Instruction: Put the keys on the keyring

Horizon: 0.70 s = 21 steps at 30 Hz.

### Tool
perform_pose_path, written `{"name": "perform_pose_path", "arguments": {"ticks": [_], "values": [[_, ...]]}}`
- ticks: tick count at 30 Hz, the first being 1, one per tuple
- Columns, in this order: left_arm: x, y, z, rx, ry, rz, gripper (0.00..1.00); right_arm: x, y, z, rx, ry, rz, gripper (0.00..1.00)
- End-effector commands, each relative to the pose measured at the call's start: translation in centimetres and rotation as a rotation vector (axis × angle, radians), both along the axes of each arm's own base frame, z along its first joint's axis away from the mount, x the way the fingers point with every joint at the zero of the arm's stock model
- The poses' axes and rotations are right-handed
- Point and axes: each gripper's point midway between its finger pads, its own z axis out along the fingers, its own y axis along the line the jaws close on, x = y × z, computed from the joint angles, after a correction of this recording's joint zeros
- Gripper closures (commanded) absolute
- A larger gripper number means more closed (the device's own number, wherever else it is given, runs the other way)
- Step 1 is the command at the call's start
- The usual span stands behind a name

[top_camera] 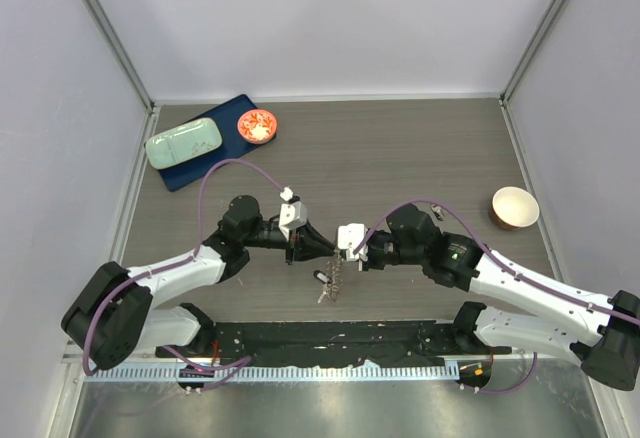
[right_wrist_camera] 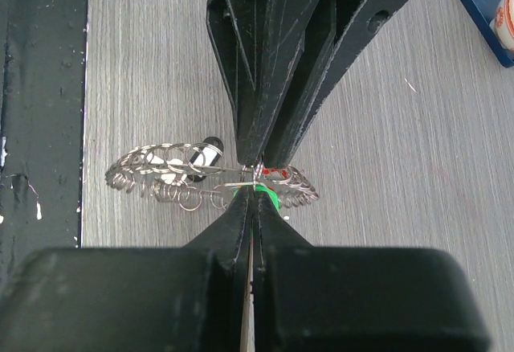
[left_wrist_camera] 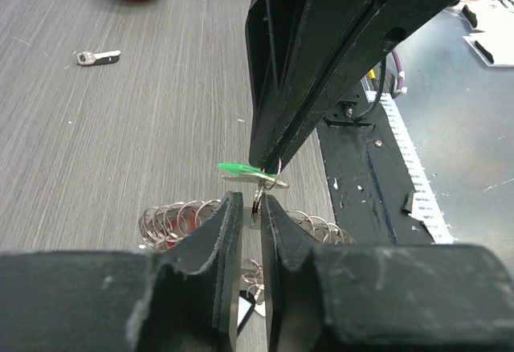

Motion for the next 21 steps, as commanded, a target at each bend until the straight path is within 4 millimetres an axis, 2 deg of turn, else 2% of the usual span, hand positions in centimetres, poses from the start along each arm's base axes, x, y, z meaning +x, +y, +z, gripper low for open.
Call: {"name": "perform_pose_path", "arguments": {"ticks": [1, 6, 10, 12, 14, 19, 21], "values": [[0.3, -0.3, 1.0, -0.018, -0.019, -0.015, 0.84, 0.4, 1.2, 3.9, 0.101, -0.065, 0.017, 0.99], [0.2, -0.2, 0.7, -0.013, -0.013, -0.018, 1.00, 0.5, 1.2, 4.1, 0.104, -0.068, 0.012, 0.99], [0.2, -0.1, 1.0, -0.029, -0.003, 0.009, 1.00, 0.5, 1.0, 3.9, 0.099, -0.066, 0.006, 0.99], [1.0, 0.0, 1.9, -0.074, -0.030, 0.071, 1.00, 0.6, 0.8, 3.8, 0.092, -0.065, -0.005, 0.99], [1.2, 0.3, 1.8, -0.095, 0.005, 0.126, 1.00, 0.5, 0.6, 3.7, 0.087, -0.063, -0.013, 0.99], [2.9, 1.1, 3.2, -0.182, 0.033, 0.279, 1.00, 0.4, 0.0, 3.3, 0.080, -0.051, -0.036, 0.99], [2.9, 1.5, 3.9, -0.223, 0.050, 0.305, 1.00, 0.4, -0.2, 3.2, 0.081, -0.048, -0.039, 0.99]]}}
